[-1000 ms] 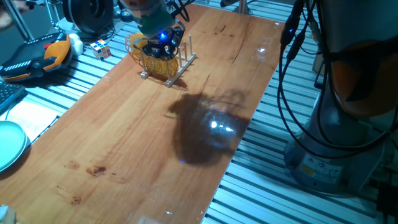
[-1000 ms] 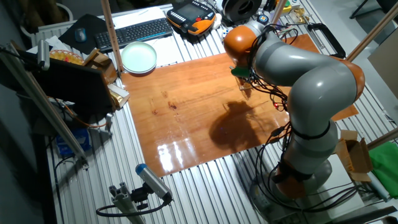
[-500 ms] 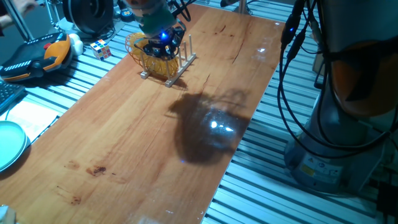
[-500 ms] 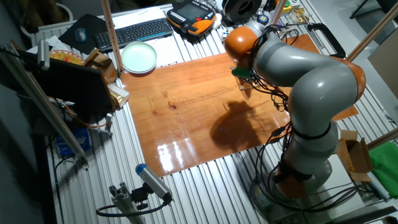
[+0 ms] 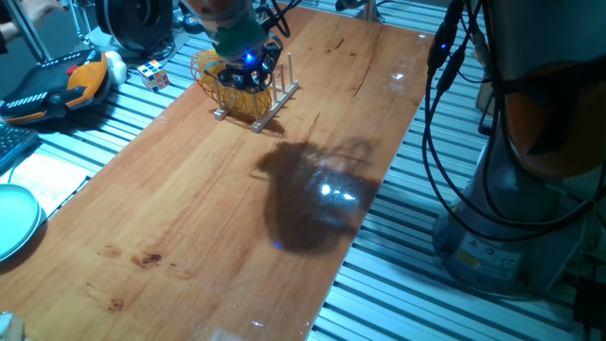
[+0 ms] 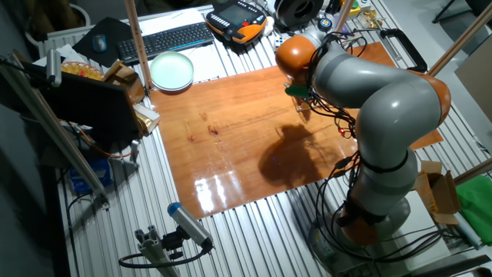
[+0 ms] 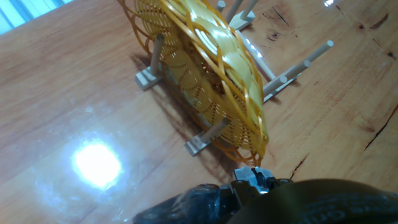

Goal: Take the dish off the dish rack

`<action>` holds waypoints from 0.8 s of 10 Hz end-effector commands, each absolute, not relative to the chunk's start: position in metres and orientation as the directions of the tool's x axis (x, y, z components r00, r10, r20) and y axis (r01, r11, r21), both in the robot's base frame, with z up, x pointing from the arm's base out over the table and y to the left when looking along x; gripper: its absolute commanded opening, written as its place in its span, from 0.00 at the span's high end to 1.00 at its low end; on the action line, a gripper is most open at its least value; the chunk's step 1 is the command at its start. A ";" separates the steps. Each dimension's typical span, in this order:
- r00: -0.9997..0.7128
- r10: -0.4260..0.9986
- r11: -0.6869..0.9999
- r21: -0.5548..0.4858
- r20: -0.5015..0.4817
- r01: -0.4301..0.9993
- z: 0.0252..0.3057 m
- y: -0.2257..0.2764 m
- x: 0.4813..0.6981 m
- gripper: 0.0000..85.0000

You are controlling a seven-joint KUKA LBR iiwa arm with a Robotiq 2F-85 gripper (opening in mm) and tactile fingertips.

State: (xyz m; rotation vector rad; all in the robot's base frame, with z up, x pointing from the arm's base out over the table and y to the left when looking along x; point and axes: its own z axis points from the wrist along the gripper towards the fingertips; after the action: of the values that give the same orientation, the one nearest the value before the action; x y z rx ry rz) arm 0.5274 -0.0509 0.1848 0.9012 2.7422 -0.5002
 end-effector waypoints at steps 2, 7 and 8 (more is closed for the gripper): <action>-0.790 0.532 0.755 -0.252 -0.305 0.605 0.182 -0.053 0.528 0.99; -0.768 0.544 0.726 -0.270 -0.338 0.633 0.182 -0.058 0.528 0.99; -0.757 0.559 0.714 -0.267 -0.339 0.647 0.181 -0.058 0.528 0.99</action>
State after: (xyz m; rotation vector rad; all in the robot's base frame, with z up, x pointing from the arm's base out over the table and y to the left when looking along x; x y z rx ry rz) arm 0.5280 -0.0577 0.1812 0.9622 2.6853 -0.5488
